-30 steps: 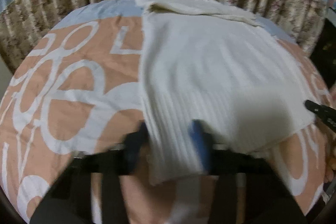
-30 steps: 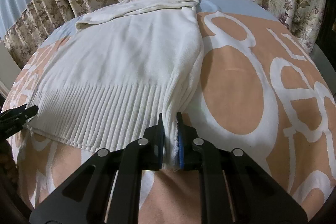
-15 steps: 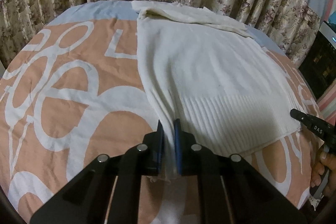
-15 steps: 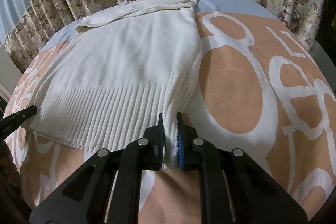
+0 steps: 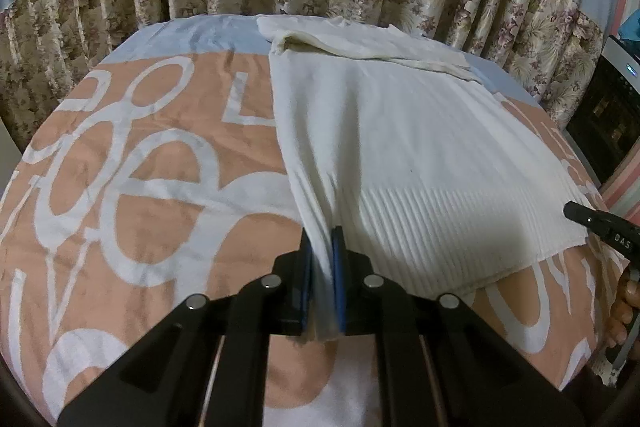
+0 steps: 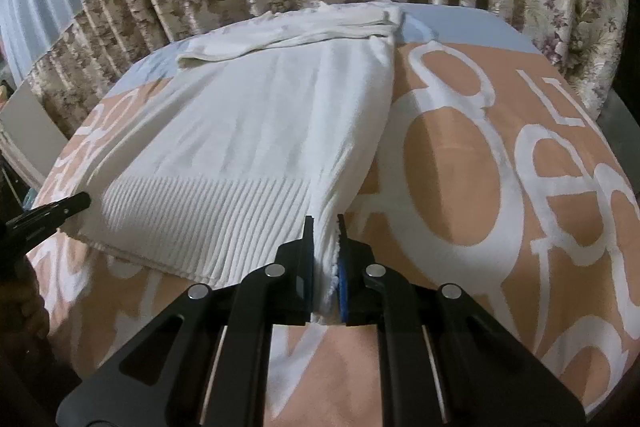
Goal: Fold small clothes
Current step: 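Grasp the ribbed hem with the right tool while the left tool grasps it too, then lift the hem with both tools and fold it toward the collar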
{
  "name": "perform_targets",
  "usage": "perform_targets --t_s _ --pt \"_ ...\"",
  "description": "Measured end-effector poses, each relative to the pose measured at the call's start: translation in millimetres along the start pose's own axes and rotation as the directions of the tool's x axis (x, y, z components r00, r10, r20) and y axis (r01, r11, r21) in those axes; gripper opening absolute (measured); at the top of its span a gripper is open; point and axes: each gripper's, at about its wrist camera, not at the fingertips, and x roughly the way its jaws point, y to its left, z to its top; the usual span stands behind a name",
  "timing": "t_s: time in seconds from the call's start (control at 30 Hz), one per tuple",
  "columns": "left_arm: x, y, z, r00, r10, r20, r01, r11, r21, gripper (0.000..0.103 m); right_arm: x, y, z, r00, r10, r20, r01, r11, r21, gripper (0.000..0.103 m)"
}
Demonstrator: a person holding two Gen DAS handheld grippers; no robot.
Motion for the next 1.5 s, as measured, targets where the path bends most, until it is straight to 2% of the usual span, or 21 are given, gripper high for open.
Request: perform_targets --t_s 0.33,0.7,1.1,1.5 --pt "-38 12 -24 0.999 -0.004 -0.031 0.004 1.000 -0.012 0.009 -35 22 -28 0.998 0.056 -0.039 -0.056 0.998 -0.005 0.009" --pt "-70 7 -37 1.000 -0.003 -0.009 0.003 1.000 -0.029 0.009 -69 34 -47 0.998 0.060 -0.009 -0.060 0.998 0.013 0.009" --pt "-72 10 -16 1.000 -0.005 0.024 0.006 0.999 -0.051 0.009 -69 29 -27 0.998 0.063 0.020 -0.064 0.998 0.027 0.009" --pt "-64 16 24 0.998 -0.009 0.055 0.012 0.998 -0.054 0.009 -60 28 17 0.996 0.063 0.064 -0.064 0.998 0.013 0.009"
